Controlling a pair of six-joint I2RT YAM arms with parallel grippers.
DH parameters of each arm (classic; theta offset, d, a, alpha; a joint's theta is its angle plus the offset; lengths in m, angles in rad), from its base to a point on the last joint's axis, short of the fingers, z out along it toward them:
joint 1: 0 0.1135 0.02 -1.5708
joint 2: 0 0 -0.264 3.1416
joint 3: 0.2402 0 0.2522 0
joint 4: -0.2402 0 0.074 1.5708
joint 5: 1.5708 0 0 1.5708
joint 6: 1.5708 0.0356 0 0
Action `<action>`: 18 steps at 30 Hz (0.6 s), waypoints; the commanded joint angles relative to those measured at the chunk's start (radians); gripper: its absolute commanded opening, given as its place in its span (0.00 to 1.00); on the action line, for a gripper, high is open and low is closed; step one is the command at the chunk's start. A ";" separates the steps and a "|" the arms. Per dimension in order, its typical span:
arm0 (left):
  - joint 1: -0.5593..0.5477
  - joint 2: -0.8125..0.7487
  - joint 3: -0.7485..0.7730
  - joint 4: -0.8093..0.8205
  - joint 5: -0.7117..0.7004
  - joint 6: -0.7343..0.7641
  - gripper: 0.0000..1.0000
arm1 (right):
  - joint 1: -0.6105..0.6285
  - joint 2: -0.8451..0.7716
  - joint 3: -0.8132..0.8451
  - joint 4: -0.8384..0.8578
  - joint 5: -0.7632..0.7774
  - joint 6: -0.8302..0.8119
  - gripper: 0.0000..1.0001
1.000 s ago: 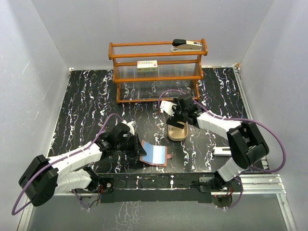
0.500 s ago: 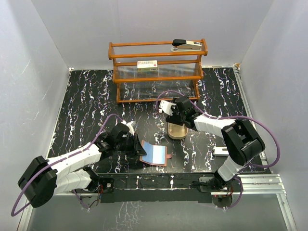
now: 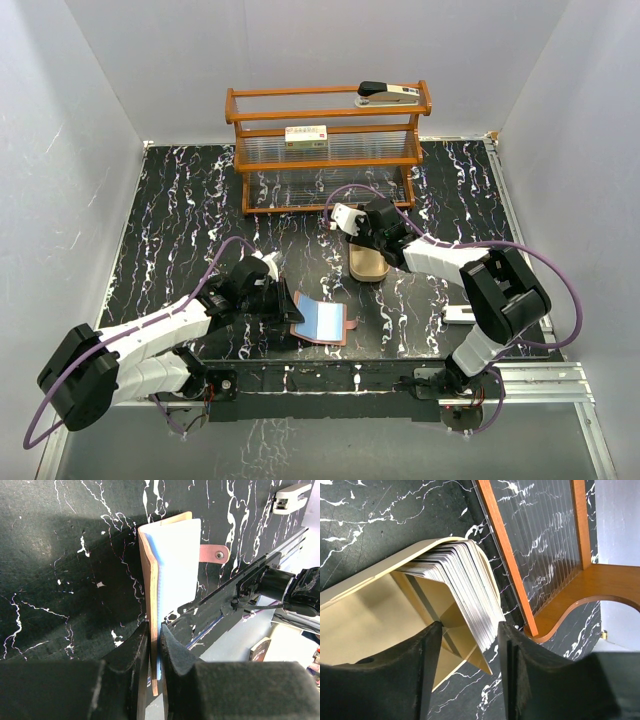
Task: Put the credit cards into the card holder
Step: Pick up the credit card from the storage box.
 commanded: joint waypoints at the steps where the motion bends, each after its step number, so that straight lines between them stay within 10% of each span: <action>1: -0.005 -0.017 -0.010 0.013 0.002 -0.011 0.11 | -0.005 -0.041 0.010 0.048 0.014 0.015 0.41; 18: -0.004 -0.027 -0.008 0.017 0.005 -0.028 0.12 | -0.005 -0.150 0.047 -0.091 -0.021 0.061 0.05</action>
